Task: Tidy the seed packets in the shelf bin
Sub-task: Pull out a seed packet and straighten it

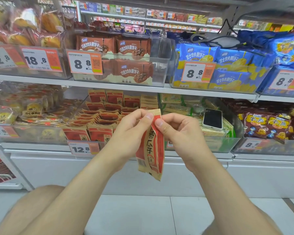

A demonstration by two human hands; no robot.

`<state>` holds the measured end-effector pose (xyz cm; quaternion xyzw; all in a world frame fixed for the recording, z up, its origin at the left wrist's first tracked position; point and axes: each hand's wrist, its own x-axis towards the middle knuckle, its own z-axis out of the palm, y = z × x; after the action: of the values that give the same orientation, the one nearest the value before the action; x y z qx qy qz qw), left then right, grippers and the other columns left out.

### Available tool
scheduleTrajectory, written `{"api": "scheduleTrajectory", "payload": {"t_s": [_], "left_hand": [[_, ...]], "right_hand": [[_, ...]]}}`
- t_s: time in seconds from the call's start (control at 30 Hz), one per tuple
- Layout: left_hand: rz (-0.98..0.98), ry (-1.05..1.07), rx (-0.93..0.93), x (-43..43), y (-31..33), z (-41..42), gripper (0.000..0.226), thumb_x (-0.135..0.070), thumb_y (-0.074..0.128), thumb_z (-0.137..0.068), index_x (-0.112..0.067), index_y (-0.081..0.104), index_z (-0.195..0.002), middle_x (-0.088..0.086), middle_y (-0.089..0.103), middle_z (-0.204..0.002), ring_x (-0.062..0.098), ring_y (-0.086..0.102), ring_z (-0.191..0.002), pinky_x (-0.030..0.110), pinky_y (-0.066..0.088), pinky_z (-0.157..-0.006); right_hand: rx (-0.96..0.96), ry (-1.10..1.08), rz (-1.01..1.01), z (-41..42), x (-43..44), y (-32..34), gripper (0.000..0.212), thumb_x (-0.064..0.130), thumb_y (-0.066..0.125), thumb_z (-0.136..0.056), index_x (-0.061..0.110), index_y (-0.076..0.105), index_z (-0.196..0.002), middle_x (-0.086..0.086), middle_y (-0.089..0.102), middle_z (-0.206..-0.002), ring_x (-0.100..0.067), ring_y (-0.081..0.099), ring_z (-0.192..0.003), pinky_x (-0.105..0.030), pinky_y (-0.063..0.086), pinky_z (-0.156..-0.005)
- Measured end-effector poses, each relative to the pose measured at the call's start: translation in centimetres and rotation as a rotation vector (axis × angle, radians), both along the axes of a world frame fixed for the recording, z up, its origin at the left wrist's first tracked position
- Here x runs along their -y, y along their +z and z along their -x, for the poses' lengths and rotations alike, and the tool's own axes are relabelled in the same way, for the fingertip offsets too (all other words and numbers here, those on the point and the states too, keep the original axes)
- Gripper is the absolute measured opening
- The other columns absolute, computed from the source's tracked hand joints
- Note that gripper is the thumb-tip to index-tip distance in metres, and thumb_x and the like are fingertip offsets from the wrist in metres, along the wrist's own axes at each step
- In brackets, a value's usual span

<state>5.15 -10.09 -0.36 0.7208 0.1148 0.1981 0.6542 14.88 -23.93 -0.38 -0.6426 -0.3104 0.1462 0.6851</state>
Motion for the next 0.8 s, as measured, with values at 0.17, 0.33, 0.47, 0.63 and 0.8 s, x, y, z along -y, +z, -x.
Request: {"api": "scheduleTrajectory", "payload": {"t_s": [0.17,0.33,0.47,0.63,0.8], "left_hand": [[0.026,-0.029,0.004,-0.1,0.0,0.0,0.031,-0.038,0.047,-0.114,-0.010,0.058,-0.108,0.008,0.068,-0.086,0.022,0.065,-0.080,0.038,0.054,-0.068],[0.246,0.077,0.047,-0.3,-0.1,-0.4,0.030,-0.038,0.044,-0.116,-0.015,0.058,-0.103,0.008,0.062,-0.085,0.021,0.060,-0.073,0.036,0.053,-0.058],[0.404,0.229,0.078,-1.0,0.2,-0.9,0.030,-0.040,0.043,-0.116,-0.021,0.059,-0.101,0.009,0.062,-0.094,0.029,0.061,-0.087,0.046,0.053,-0.074],[0.571,0.352,0.112,-1.5,0.8,-1.1,0.029,-0.038,0.044,-0.117,-0.019,0.066,-0.109,0.003,0.069,-0.090,0.025,0.071,-0.097,0.045,0.060,-0.084],[0.624,0.339,0.093,-1.3,0.9,-1.1,0.028,-0.041,0.050,-0.114,-0.018,0.065,-0.107,0.005,0.070,-0.088,0.022,0.073,-0.086,0.048,0.063,-0.088]], "right_hand": [[-0.026,-0.007,-0.014,0.1,-0.2,-0.1,0.013,0.014,0.075,-0.097,0.003,0.079,-0.103,-0.011,0.082,-0.094,-0.019,0.078,-0.085,-0.022,0.058,-0.070],[-0.013,0.121,0.048,0.1,-0.3,-0.2,0.019,0.013,0.079,-0.095,0.009,0.079,-0.113,-0.009,0.082,-0.104,-0.021,0.078,-0.095,-0.028,0.061,-0.078],[0.053,0.226,0.218,0.2,-0.4,-0.8,0.025,0.018,0.079,-0.097,0.021,0.078,-0.121,-0.006,0.079,-0.114,-0.018,0.075,-0.107,-0.031,0.062,-0.088],[-0.114,0.382,0.227,0.2,-0.1,-0.6,0.036,0.013,0.077,-0.098,0.023,0.072,-0.132,-0.013,0.075,-0.125,-0.027,0.074,-0.116,-0.046,0.064,-0.096],[-0.139,0.289,0.184,0.1,-0.1,-0.7,0.025,0.013,0.082,-0.092,0.009,0.074,-0.115,-0.016,0.078,-0.117,-0.024,0.077,-0.105,-0.038,0.064,-0.087]]}}
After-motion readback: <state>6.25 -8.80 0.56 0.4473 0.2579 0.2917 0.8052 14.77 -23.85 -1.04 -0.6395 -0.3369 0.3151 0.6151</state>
